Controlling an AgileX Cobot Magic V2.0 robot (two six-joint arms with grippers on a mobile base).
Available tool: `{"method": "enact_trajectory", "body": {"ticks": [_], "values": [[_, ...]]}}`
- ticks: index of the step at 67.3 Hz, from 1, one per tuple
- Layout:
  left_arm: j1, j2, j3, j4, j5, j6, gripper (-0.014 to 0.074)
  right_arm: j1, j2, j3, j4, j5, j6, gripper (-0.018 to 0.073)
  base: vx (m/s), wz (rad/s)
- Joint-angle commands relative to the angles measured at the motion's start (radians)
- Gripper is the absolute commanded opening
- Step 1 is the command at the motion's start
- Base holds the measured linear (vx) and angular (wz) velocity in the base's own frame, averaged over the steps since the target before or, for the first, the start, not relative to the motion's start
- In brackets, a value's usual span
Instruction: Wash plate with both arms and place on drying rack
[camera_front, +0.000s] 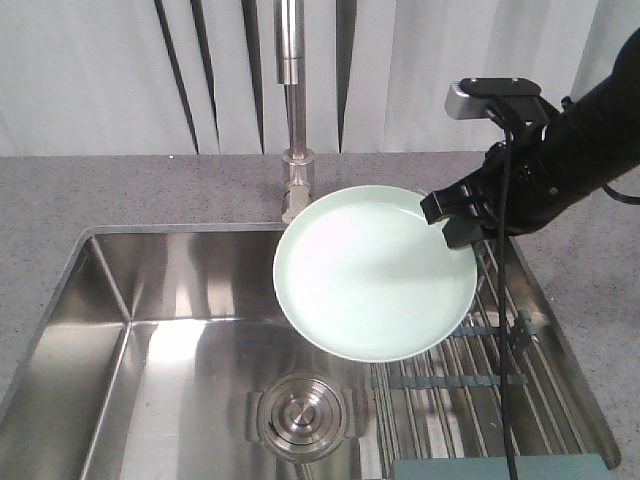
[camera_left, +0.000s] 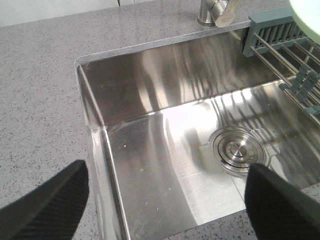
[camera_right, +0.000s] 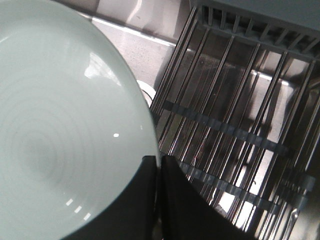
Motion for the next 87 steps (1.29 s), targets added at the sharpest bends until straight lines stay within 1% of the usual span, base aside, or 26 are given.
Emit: {"method": "enact_trajectory", "body": {"ticks": [1, 15, 31, 38, 46, 56, 72, 79, 87], "values": [[-0.001, 0.01, -0.027, -0.011, -0.068, -0.009, 0.0587, 0.019, -0.086, 0.039, 0.034, -0.062, -0.003, -0.0004, 0.0, 0.0], [-0.001, 0.01, -0.027, -0.011, -0.068, -0.009, 0.0587, 0.1, -0.152, 0.132, 0.049, -0.108, 0.01, -0.0004, 0.0, 0.0], [-0.001, 0.01, -0.027, -0.011, -0.068, -0.009, 0.0587, 0.217, -0.123, 0.124, 0.05, -0.18, 0.049, -0.0004, 0.0, 0.0], [-0.001, 0.01, -0.027, -0.011, -0.068, -0.009, 0.0587, 0.24, -0.066, 0.09, 0.05, -0.183, 0.051, -0.0004, 0.0, 0.0], [-0.001, 0.01, -0.027, -0.011, -0.068, -0.009, 0.0587, 0.241, 0.004, 0.021, 0.055, -0.166, 0.049, -0.0004, 0.0, 0.0], [-0.001, 0.01, -0.027, -0.011, -0.068, -0.009, 0.0587, 0.235, 0.089, -0.085, 0.029, -0.155, 0.046, -0.0004, 0.0, 0.0], [-0.001, 0.01, -0.027, -0.011, -0.068, -0.009, 0.0587, 0.164, 0.208, -0.276, 0.025, -0.092, 0.042, -0.0004, 0.0, 0.0], [-0.001, 0.01, -0.027, -0.011, -0.068, -0.009, 0.0587, 0.129, 0.237, -0.321, 0.026, -0.083, 0.042, -0.0004, 0.0, 0.0], [-0.001, 0.01, -0.027, -0.011, -0.068, -0.009, 0.0587, 0.078, 0.244, -0.331, 0.024, -0.074, 0.04, -0.0004, 0.0, 0.0]]}}
